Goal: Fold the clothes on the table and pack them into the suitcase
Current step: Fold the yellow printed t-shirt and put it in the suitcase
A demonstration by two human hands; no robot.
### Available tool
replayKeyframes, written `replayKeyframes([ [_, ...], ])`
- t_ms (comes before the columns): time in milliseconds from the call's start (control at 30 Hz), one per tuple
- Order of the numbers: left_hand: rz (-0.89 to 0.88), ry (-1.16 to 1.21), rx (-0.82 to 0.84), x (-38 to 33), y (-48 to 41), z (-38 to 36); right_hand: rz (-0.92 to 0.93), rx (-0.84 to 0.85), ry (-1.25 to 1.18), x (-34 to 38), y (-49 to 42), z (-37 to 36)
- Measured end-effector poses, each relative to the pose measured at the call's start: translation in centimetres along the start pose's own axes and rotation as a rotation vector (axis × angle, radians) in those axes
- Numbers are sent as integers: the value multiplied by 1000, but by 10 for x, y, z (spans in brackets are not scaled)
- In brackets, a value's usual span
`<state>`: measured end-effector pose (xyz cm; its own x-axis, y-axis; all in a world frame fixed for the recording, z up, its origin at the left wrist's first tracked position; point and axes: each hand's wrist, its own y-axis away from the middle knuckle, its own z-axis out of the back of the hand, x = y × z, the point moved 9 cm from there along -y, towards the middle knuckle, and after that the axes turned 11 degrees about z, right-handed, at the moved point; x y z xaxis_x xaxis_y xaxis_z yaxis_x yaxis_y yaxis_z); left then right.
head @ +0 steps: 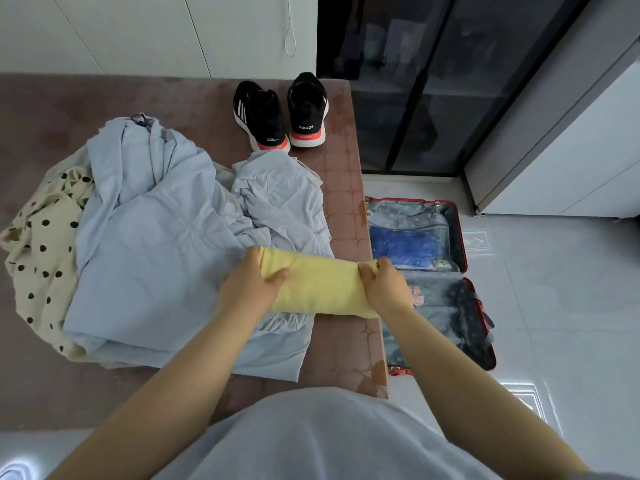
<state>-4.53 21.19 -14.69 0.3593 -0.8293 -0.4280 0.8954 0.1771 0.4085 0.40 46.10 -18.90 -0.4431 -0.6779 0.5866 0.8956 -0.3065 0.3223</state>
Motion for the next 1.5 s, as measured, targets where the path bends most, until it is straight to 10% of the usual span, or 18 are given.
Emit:
replayKeyframes([
  [600, 280, 231, 36, 69, 82, -49, -210, 443, -221, -70, 60, -21],
  [933, 356, 414, 217, 82, 85, -70, -410, 178, -952, -106, 91, -27],
  [1500, 308, 589, 98, -41, 124, -135, -312, 228, -1018, -197, 75, 49],
])
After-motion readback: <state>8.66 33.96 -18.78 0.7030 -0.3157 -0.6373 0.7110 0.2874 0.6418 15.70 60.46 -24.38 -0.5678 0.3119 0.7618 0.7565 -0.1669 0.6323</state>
